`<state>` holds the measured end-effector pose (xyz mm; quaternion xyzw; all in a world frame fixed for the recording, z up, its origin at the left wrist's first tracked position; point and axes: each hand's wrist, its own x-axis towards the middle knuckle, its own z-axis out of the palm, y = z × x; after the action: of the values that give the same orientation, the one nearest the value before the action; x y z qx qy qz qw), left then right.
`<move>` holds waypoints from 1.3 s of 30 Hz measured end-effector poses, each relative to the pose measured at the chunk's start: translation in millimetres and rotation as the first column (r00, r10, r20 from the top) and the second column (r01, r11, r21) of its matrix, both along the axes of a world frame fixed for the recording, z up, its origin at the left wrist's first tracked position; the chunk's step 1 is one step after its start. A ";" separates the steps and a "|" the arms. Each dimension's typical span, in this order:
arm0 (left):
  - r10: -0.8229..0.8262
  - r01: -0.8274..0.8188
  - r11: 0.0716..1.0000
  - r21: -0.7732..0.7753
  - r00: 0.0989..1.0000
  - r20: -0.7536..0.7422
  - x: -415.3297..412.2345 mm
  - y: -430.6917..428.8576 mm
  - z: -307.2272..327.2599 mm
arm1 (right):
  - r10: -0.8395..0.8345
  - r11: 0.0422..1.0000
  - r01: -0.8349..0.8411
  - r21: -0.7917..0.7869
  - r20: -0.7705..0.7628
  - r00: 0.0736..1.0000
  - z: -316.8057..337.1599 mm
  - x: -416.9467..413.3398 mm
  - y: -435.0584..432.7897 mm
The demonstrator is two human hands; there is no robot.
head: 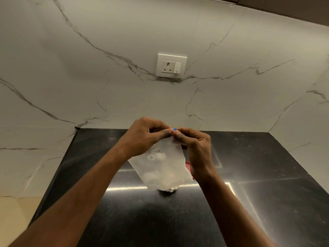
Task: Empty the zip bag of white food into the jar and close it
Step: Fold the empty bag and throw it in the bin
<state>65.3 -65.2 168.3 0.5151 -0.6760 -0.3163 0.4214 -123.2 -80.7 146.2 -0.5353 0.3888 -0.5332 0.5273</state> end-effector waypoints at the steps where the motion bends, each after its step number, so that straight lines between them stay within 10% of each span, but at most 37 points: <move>1: 0.001 -0.001 1.000 0.001 1.000 0.002 -0.6 -0.2 0.7 | -0.011 1.000 0.011 0.019 0.022 1.000 0.3 0.5 0.1; 33: 0.189 -0.178 0.979 0.097 0.975 -0.115 57.8 21.4 -29.6 | -0.174 0.952 0.112 0.285 0.202 0.964 0.2 -23.5 -21.1; 39: 0.099 0.027 0.970 0.243 0.864 -0.494 47.3 23.0 -59.2 | -0.139 0.911 -0.005 0.411 0.319 0.937 3.0 -24.8 -23.5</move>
<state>112.6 -42.2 109.1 0.4749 -0.4896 -0.5112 0.5229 -148.0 -104.2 149.3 -0.2995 0.4119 -0.5437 0.6671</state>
